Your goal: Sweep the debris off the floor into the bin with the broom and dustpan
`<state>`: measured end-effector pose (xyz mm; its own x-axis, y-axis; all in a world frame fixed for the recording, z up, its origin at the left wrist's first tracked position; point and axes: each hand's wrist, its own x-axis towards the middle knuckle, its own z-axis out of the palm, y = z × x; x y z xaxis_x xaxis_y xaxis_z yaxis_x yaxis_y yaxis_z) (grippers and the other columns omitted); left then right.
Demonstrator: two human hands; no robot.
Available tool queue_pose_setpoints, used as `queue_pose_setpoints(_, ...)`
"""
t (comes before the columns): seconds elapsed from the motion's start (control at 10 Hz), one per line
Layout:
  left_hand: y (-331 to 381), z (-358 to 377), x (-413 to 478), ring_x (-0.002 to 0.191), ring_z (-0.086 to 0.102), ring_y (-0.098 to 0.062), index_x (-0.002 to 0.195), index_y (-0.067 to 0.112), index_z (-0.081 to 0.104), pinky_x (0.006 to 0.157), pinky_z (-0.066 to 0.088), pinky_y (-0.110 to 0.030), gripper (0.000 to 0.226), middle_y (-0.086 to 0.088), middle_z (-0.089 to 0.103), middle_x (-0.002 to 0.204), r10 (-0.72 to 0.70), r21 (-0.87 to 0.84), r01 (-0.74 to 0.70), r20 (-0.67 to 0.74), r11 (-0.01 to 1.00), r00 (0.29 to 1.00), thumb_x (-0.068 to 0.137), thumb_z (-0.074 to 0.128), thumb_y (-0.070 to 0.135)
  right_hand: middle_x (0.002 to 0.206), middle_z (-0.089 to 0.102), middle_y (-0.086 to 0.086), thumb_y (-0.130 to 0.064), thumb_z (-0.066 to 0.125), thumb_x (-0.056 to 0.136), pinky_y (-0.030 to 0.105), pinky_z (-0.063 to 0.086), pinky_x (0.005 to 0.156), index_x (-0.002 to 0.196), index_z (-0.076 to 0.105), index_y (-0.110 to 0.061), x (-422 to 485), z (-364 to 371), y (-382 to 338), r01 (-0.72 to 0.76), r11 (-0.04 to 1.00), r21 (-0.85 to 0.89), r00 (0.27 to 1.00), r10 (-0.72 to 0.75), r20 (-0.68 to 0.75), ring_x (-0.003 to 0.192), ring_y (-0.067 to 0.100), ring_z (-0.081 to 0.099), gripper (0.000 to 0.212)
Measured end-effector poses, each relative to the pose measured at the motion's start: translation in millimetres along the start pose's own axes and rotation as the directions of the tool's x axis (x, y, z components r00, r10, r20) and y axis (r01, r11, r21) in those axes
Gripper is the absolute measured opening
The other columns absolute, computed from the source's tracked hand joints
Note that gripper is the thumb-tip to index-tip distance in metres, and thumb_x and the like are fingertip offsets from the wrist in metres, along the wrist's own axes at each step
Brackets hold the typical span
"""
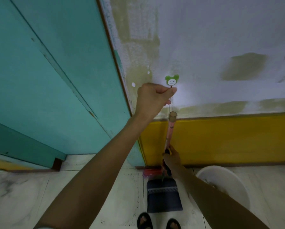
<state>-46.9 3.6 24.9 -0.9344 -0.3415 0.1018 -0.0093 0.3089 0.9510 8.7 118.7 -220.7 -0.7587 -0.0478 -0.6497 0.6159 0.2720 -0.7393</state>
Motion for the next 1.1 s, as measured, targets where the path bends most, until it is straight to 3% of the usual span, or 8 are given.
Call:
queue_pose_setpoints(0.3, -10, 7, -11, 0.066, 0.071, -0.013, 0.089, 0.005, 0.079, 0.072, 0.060, -0.040, 0.016, -0.006, 0.077, 0.078, 0.098, 0.046, -0.095, -0.081, 0.994, 0.992, 0.083, 0.074, 0.020, 0.078, 0.053, 0.012, 0.002, 0.046, 0.099, 0.031, 0.045, 0.051, 0.150, 0.032, -0.025, 13, 0, -11, -0.048, 0.999, 0.016, 0.997, 0.047, 0.056, 0.056, 0.019, 0.046, 0.059)
queue_pose_setpoints(0.5, -16, 9, -17, 0.077, 0.073, -0.019, 0.105, 0.005, 0.075, 0.080, 0.060, -0.040, 0.022, -0.010, 0.077, 0.089, 0.103, 0.087, -0.095, -0.096, 0.992, 0.990, 0.086, 0.071, 0.014, 0.087, 0.057, 0.014, -0.001, 0.047, 0.097, 0.033, 0.045, 0.057, 0.146, 0.037, -0.027, 9, -1, -12, -0.014, 0.996, -0.084, 0.997, 0.021, 0.079, 0.065, 0.021, 0.049, 0.057)
queue_pose_setpoints(0.6, -16, 11, -22, 0.070, 0.069, -0.006, 0.111, 0.007, 0.072, 0.079, 0.060, -0.029, 0.025, -0.005, 0.073, 0.082, 0.102, 0.108, -0.092, -0.093, 0.990, 0.990, 0.087, 0.069, 0.013, 0.093, 0.058, 0.015, -0.001, 0.049, 0.097, 0.034, 0.045, 0.061, 0.141, 0.044, -0.021, 3, -5, -13, -0.010, 0.995, -0.095, 0.997, 0.017, 0.082, 0.071, 0.024, 0.049, 0.049)
queue_pose_setpoints(0.7, -13, 12, -28, 0.080, 0.069, -0.008, 0.117, 0.010, 0.070, 0.078, 0.055, -0.016, 0.028, -0.006, 0.075, 0.093, 0.130, 0.191, -0.111, -0.091, 0.975, 0.987, 0.090, 0.064, 0.012, 0.113, 0.060, 0.025, -0.008, 0.052, 0.099, 0.038, 0.043, 0.066, 0.138, 0.046, -0.010, -6, -11, -13, 0.015, 0.994, -0.109, 0.995, -0.005, 0.097, 0.080, 0.029, 0.052, 0.040)
queue_pose_setpoints(0.8, -12, 12, -30, 0.085, 0.067, -0.009, 0.119, 0.011, 0.068, 0.070, 0.045, 0.003, 0.030, -0.007, 0.074, 0.105, 0.125, 0.234, -0.099, -0.102, 0.967, 0.987, 0.091, 0.060, 0.010, 0.125, 0.057, 0.027, 0.000, 0.053, 0.096, 0.046, 0.053, 0.087, 0.138, 0.045, -0.003, -13, -19, -11, -0.003, 0.993, -0.119, 0.996, 0.014, 0.092, 0.099, 0.038, 0.060, 0.043)
queue_pose_setpoints(0.9, -6, 12, -35, 0.083, 0.064, -0.006, 0.122, 0.011, 0.067, 0.067, 0.040, 0.008, 0.032, -0.005, 0.074, 0.103, 0.106, 0.258, -0.079, -0.092, 0.963, 0.990, 0.091, 0.059, 0.010, 0.110, 0.062, 0.019, -0.002, 0.052, 0.097, 0.049, 0.052, 0.091, 0.138, 0.046, -0.003, -23, -30, -12, 0.006, 0.997, -0.078, 0.998, -0.001, 0.069, 0.092, 0.031, 0.060, 0.041)
queue_pose_setpoints(1.0, -3, 9, -45, 0.083, 0.066, -0.010, 0.127, 0.013, 0.063, 0.072, 0.049, -0.003, 0.036, -0.006, 0.072, 0.106, 0.120, 0.306, -0.095, -0.061, 0.947, 0.991, 0.092, 0.058, 0.014, 0.073, 0.050, 0.001, -0.007, 0.050, 0.097, 0.026, 0.042, 0.059, 0.137, 0.048, -0.003, -40, -40, -18, 0.101, 0.985, -0.139, 0.995, -0.100, 0.013, 0.061, 0.012, 0.042, 0.041)
queue_pose_setpoints(1.1, -8, 6, -59, 0.100, 0.066, -0.021, 0.133, 0.016, 0.057, 0.090, 0.054, -0.032, 0.042, -0.008, 0.067, 0.118, 0.106, 0.380, -0.085, -0.034, 0.921, 0.994, 0.092, 0.058, 0.026, 0.065, 0.044, -0.005, -0.007, 0.050, 0.096, 0.025, 0.036, 0.058, 0.130, 0.055, 0.000, -65, -46, -28, 0.217, 0.960, -0.176, 0.974, -0.226, -0.029, 0.057, 0.009, 0.038, 0.035)
